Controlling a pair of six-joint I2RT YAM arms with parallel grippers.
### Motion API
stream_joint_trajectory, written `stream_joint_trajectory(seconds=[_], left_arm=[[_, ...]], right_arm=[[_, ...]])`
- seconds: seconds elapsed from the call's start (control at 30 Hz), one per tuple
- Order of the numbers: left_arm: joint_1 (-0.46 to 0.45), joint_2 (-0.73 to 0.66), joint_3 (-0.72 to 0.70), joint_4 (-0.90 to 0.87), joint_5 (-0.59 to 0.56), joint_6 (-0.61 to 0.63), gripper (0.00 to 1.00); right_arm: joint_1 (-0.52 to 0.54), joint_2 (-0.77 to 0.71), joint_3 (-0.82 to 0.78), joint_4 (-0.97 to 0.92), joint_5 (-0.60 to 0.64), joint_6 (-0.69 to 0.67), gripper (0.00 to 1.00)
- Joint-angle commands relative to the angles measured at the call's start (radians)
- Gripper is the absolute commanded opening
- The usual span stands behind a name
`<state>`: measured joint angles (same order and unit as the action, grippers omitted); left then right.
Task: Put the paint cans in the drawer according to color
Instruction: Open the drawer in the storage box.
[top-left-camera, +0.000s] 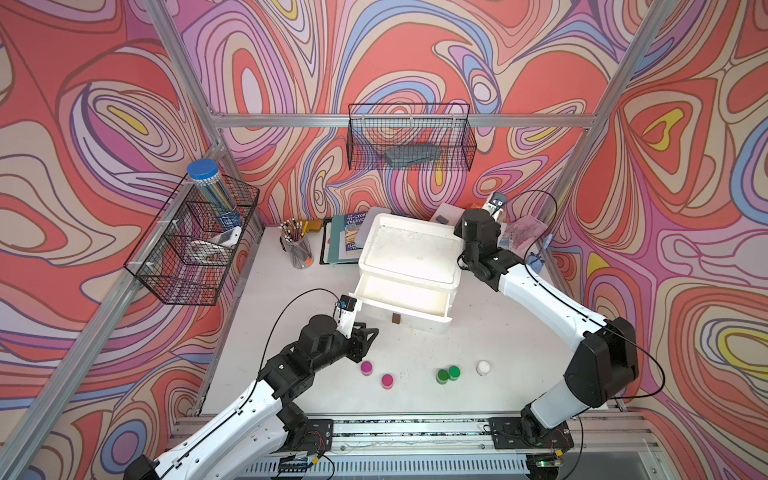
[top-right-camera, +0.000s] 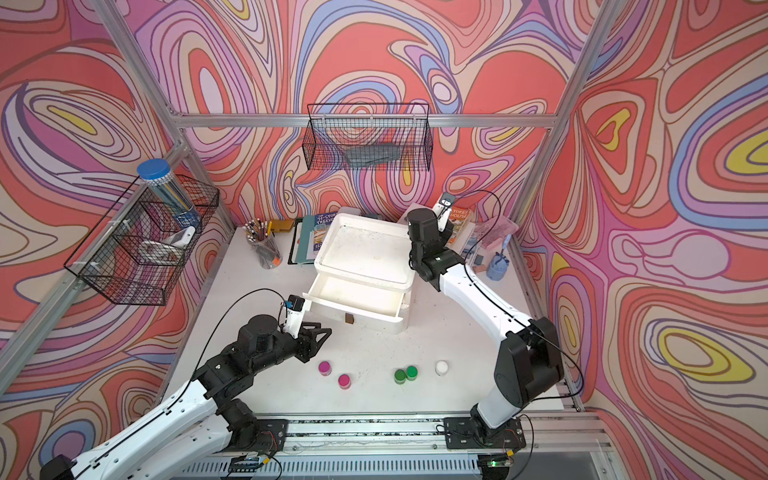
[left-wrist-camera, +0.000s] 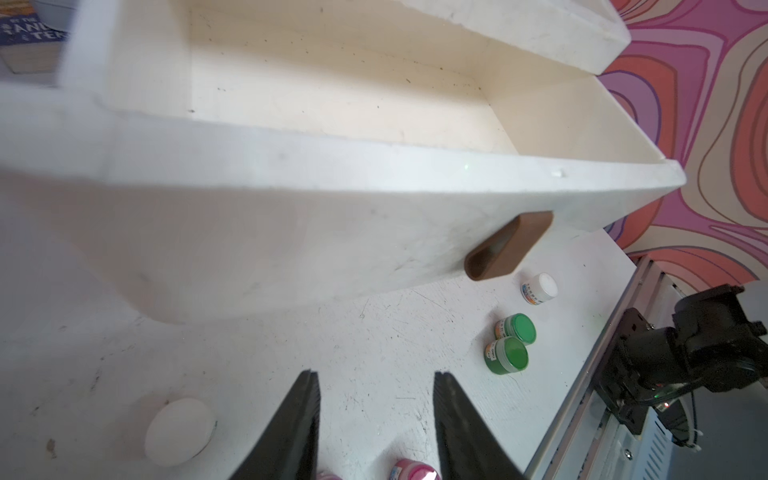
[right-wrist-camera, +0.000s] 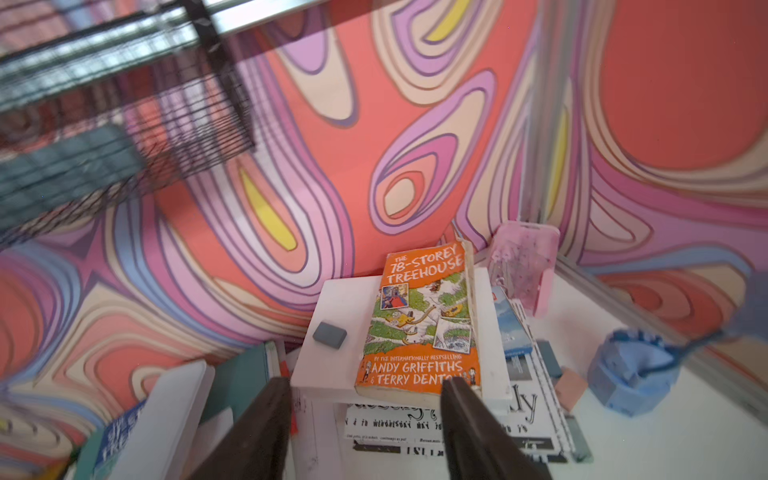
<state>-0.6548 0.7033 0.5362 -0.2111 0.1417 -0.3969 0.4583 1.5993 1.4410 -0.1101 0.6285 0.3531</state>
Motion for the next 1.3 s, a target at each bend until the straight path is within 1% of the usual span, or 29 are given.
stream_joint_trajectory(seconds=[0.0,0.1,0.2,0.27,0.3,0.4,0.5,0.63,0.7,0.8,0.9,1.0,1.13,1.27], left_arm=[[0.004,-0.039,0.126,-0.137,-0.129,0.002,0.59],[0.007,-0.05,0.226,-0.237,-0.212,0.0,0.66],[0.023,-0.024,0.312,-0.278,-0.275,0.007,0.73],[0.05,0.021,0.373,-0.287,-0.309,0.003,0.77],[0.074,0.065,0.404,-0.291,-0.301,0.004,0.78],[0.161,0.194,0.489,-0.284,-0.213,0.006,0.78],[0.21,0.304,0.549,-0.241,-0.133,0.005,0.78],[0.262,0.4,0.592,-0.202,0.025,-0.017,0.77],[0.28,0.438,0.598,-0.197,0.099,-0.015,0.77],[0.296,0.469,0.581,-0.162,0.174,-0.02,0.76],[0.302,0.506,0.578,-0.129,0.205,-0.018,0.75],[0.302,0.545,0.59,-0.109,0.211,-0.015,0.74],[0.309,0.587,0.604,-0.075,0.211,-0.034,0.72],[0.31,0.618,0.613,-0.06,0.217,-0.04,0.7]], right_arm=[[0.006,-0.065,0.118,-0.179,-0.405,-0.271,0.67],[0.025,-0.092,0.185,-0.366,-0.743,-0.384,0.66],[0.101,-0.103,0.223,-0.529,-0.937,-0.489,0.67],[0.144,-0.081,0.257,-0.631,-1.037,-0.518,0.66],[0.164,-0.061,0.28,-0.69,-1.072,-0.539,0.65],[0.207,-0.002,0.319,-0.822,-1.116,-0.586,0.63],[0.225,0.036,0.33,-0.882,-1.134,-0.608,0.63],[0.262,0.091,0.352,-0.937,-1.138,-0.612,0.62],[0.28,0.113,0.35,-0.948,-1.119,-0.608,0.62],[0.296,0.132,0.347,-0.953,-1.1,-0.596,0.62],[0.314,0.151,0.357,-0.985,-1.11,-0.593,0.62],[0.337,0.161,0.359,-1.022,-1.153,-0.588,0.59],[0.381,0.149,0.317,-1.037,-1.212,-0.57,0.56],[0.417,0.12,0.266,-1.004,-1.247,-0.531,0.54]])
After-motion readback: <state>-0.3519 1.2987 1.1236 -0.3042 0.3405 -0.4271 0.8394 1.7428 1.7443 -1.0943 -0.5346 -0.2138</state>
